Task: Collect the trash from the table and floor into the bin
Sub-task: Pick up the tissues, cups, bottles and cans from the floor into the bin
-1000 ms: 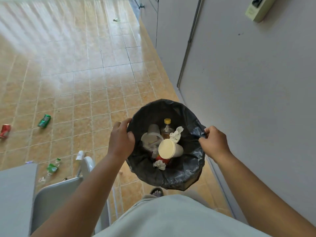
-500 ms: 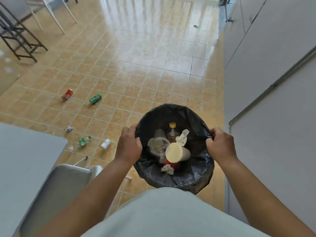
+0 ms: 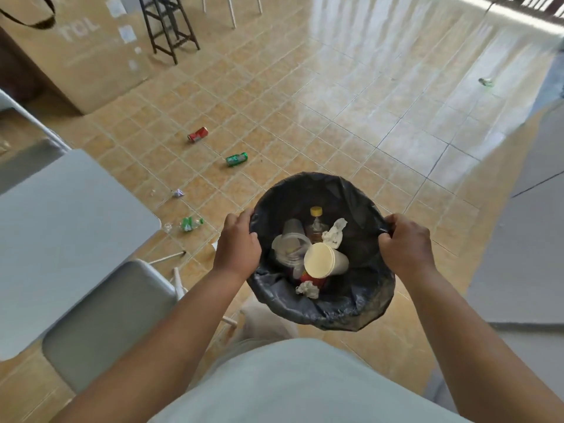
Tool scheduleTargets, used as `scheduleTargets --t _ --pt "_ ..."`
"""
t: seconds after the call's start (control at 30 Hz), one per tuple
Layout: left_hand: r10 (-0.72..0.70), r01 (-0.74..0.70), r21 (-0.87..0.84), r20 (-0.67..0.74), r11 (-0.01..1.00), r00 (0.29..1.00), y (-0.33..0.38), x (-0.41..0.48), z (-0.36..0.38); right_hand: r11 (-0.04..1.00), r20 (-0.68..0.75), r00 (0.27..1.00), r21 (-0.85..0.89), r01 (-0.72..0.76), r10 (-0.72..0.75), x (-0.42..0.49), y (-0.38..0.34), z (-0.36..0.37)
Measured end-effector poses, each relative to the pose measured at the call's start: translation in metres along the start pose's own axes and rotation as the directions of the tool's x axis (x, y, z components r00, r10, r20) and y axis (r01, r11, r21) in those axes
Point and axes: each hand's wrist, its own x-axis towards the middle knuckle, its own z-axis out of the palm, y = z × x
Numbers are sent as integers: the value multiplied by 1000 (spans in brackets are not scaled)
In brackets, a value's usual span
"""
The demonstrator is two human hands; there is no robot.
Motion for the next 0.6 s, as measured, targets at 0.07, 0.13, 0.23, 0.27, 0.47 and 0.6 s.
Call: scheduleTargets --t 0.07,0.13,0.23,0.27,0.47,0.6 --pt "-36 35 -20 -11 999 999 -3 32 -1 999 10 999 2 33 -33 39 -17 10" --pt "-62 62 -40 -12 997 998 -6 70 -1 999 36 998 -18 50 -49 77 -33 19" --pt "-104 104 -66 -7 992 995 -5 129 -3 996 78 994 -42 77 -74 133 -59 28" --pt "-115 114 -79 -7 990 993 -4 148 -5 996 87 993 -48 79 -74 153 -68 30" --pt "-142 138 -127 -21 982 990 -3 248 -21 987 82 987 -73 141 -135 258 -124 45" --pt "-187 173 -158 -79 972 979 -8 295 -35 976 121 974 -78 204 -193 315 -162 62"
